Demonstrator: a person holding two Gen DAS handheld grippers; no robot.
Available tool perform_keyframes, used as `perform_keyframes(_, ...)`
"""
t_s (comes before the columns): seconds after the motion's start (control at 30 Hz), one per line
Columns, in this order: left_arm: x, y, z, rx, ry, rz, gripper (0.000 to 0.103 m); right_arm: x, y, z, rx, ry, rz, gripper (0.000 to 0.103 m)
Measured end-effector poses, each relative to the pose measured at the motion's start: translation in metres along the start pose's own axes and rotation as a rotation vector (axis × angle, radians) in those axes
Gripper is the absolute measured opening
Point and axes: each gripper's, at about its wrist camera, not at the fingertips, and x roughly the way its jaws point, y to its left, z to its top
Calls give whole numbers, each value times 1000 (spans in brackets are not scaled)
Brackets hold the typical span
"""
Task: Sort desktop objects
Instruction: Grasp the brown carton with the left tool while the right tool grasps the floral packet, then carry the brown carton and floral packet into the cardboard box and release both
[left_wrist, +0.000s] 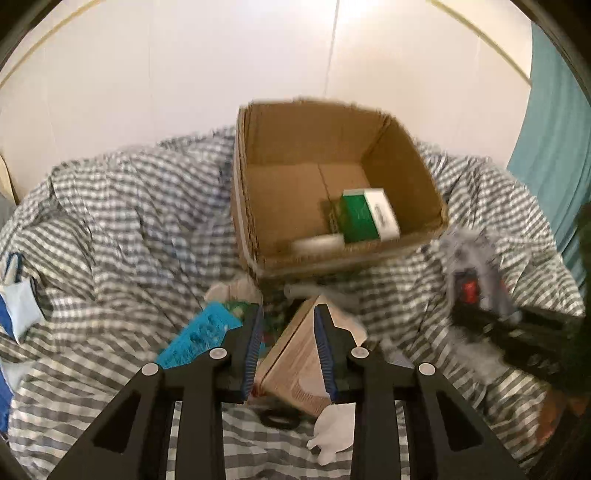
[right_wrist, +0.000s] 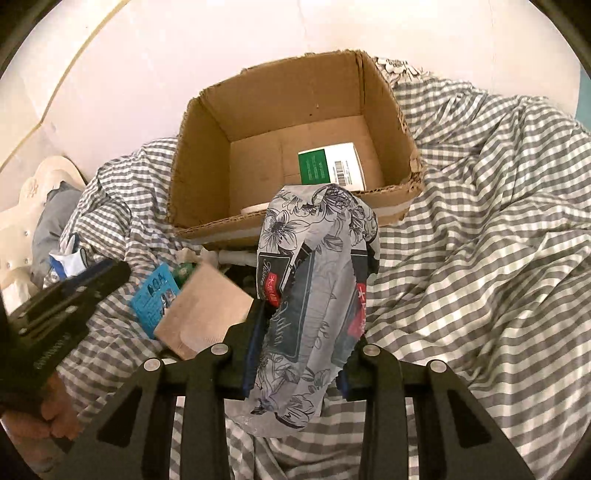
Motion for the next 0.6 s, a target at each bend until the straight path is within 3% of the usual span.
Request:
perform_keyframes(0.03, 6, 1, -3, -1, 22, 6, 32, -2, 0, -1, 1, -2, 2, 32)
perform_keyframes(0.07, 12, 1, -6, -1, 45, 9, 41, -3, -1, -2, 2, -2, 5, 32)
perform_keyframes(0.17, 27, -1, -16, 7, 89, 14, 73, 1, -2, -3, 10, 5, 7, 32)
perform_keyframes(0.3, 46, -18, -17, 78, 113, 41, 83, 8, -8, -4, 22, 17, 12, 32)
perform_keyframes(0.43, 69, -44, -14, 192, 149, 5, 95, 16, -16, -4, 30, 32, 10, 32)
perform_keyframes(0.6, 106, -70, -21, 341, 224, 77, 96, 19, -30, -2, 72, 33, 38, 32)
